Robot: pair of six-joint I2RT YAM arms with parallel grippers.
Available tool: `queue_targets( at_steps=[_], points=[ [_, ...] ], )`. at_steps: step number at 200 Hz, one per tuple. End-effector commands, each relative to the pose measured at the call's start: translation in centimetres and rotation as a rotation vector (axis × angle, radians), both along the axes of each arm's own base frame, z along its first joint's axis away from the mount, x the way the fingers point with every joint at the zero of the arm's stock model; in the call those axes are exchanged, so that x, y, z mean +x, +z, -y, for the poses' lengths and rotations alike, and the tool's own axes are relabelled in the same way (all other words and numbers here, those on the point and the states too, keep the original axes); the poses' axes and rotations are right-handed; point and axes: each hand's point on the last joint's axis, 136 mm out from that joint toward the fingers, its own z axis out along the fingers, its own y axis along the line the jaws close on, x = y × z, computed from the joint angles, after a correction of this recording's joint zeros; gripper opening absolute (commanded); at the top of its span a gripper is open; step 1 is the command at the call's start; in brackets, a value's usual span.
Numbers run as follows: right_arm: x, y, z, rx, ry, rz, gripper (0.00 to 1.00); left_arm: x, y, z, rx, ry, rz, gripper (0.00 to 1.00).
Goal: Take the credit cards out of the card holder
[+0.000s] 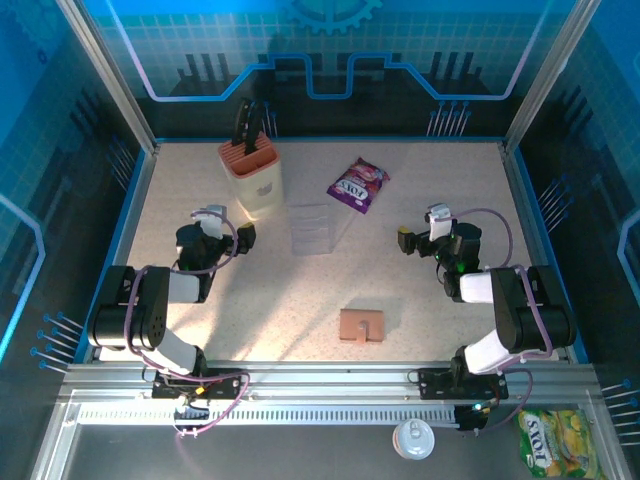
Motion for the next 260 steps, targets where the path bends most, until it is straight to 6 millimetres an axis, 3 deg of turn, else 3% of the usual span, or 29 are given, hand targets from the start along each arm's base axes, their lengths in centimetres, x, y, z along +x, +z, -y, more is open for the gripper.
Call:
queue_targets(
  at_steps=[1,54,136,186,213,260],
  points=[
    [0.1,0.3,0.2,-0.003,0.004,0.028,1.00,-0.1,0.3,0.5,0.014,-0.038,0.029,0.99],
    [0.5,0.3,1.2,0.006,-0.051,0.017,1.00,-0.1,0.4,0.4,0.005,-0.035,0.029,0.99],
    [0.3,0.6,1.1,-0.010,-0.064,0.032,1.00,0.0,0.4,-0.1,0.002,-0.010,0.027,0.99],
    [-0.4,2.6,1.0,-0.041,-0.080,0.069,1.00,-0.4,2.3,-0.9,0.007,0.052,0.034,0.99],
    [-0.6,3.8,0.7,-0.054,-0.072,0.055,1.00,-0.9,3.1,-2.4,-0.023,0.160,-0.018,0.99],
    [-0.4,5.8,0.4,-0.035,-0.105,0.008,1.00,-2.6,6.2,-0.9,-0.113,0.140,-0.064,0.99]
  ],
)
